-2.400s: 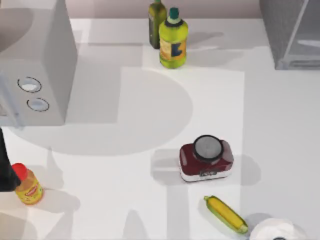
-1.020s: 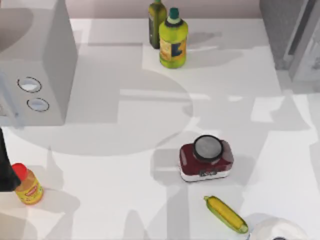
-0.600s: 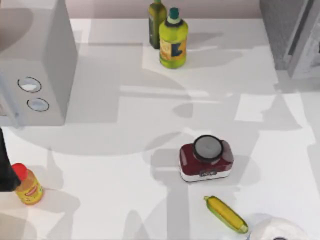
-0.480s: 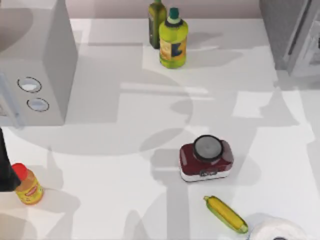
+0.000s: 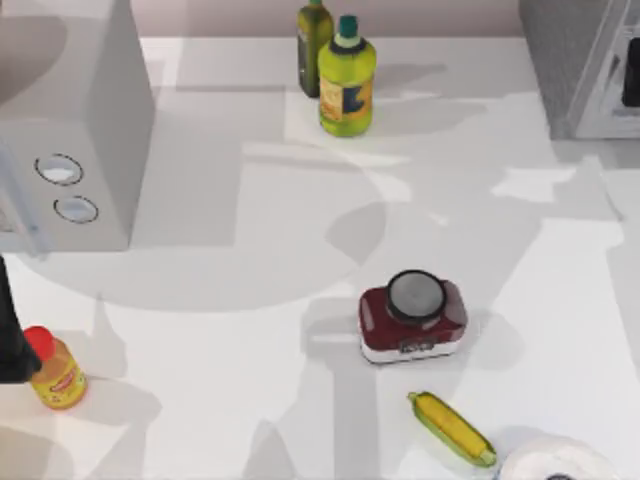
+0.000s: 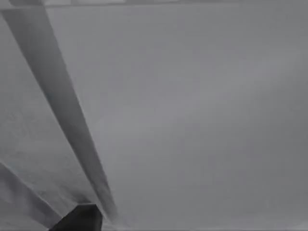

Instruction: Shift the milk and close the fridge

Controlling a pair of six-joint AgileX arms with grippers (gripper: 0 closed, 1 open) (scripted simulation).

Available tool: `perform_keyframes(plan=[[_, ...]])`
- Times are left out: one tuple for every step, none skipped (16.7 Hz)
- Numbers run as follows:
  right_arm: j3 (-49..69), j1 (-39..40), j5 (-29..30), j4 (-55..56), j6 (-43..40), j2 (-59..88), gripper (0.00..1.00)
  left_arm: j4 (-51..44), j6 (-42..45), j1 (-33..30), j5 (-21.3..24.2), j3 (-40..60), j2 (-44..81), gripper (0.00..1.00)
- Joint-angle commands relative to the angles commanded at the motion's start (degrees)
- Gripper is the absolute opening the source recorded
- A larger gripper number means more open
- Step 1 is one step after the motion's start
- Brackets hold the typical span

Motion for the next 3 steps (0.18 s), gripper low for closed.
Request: perform_keyframes(plan=[[1.3,0.1,-0.1,-0.5,0.0,1.4,1.0,0.0,0.0,0.0,0.0,0.0,0.0,1.0],[2.1,0.2,-0.2,-0.8,0.1,2.2,1.0,0.0,0.0,0.0,0.0,0.0,0.0,1.0],[2.3,0.2,-0.2,-0.9,0.1,2.3,1.0,0.0,0.0,0.0,0.0,0.0,0.0,1.0]])
